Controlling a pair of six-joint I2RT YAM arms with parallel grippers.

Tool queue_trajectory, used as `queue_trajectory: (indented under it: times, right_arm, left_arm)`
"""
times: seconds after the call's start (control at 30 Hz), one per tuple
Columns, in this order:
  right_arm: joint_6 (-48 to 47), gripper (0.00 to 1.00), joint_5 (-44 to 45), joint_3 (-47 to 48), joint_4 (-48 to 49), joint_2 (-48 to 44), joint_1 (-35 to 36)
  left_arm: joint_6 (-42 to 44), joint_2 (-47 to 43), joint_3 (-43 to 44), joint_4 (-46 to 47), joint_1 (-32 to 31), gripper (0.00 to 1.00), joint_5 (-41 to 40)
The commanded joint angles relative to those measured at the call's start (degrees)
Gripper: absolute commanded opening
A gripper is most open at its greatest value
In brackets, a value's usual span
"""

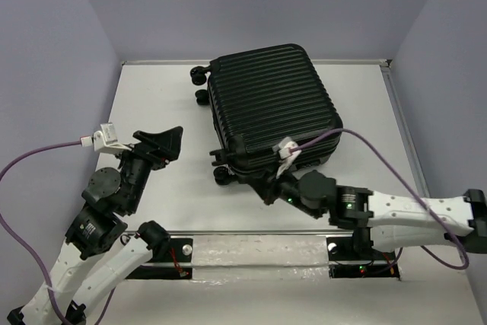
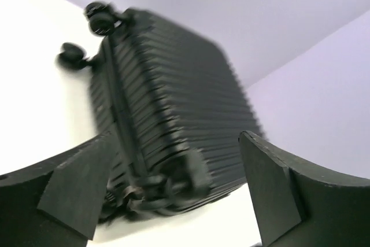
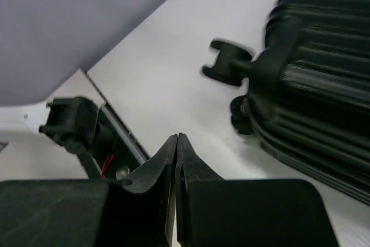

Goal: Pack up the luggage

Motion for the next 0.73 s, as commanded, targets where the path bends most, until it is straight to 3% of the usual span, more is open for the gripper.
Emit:
queue_trajectory:
  times: [0.0,0.07,0.13,0.17,0.2,0.27,0.43,0.7]
  right_arm:
    - [-4.5,0.07,18.9,2.9,-14.9,-13.4,0.1]
    - [-5.7,0.12,22.8,3.6,-16.8,-18.9,0.1]
    - [-7.5,0.33,28.2,2.8,-17.5,-27.0,0.1]
    - [-7.9,0.9,29.7,2.3,-17.5,-29.5,0.1]
    - [-8.4,1.0,31.1,1.8,-17.6,-31.9,0.1]
    - [-8.9,1.0,36.3,-0.1,-17.6,-38.2,0.1]
    - [-9.4,1.0,36.9,-2.1,-18.6,-47.0,0.1]
    - [-11.0,1.0,36.0,-1.2,-19.1,-45.2,0.1]
  left_arm:
    - [5.2,-0.2,1.9,-8.0,-0.2,0.99,-2.4]
    - [5.8,-1.4,3.0,-9.2,-0.1,0.99,-2.0]
    - [6.7,-2.3,3.4,-9.9,-0.1,0.99,-1.8]
    - [7.5,-3.1,3.8,-10.5,-0.1,0.99,-1.7]
    - [7.7,-3.4,3.9,-10.7,-0.1,0.99,-1.7]
    - [8.0,-4.1,3.5,-10.2,-0.1,0.99,-1.4]
    - [9.6,-3.9,3.6,-6.9,-0.1,0.99,1.4]
    - [13.5,-5.7,1.9,-2.3,-0.1,0.99,5.2]
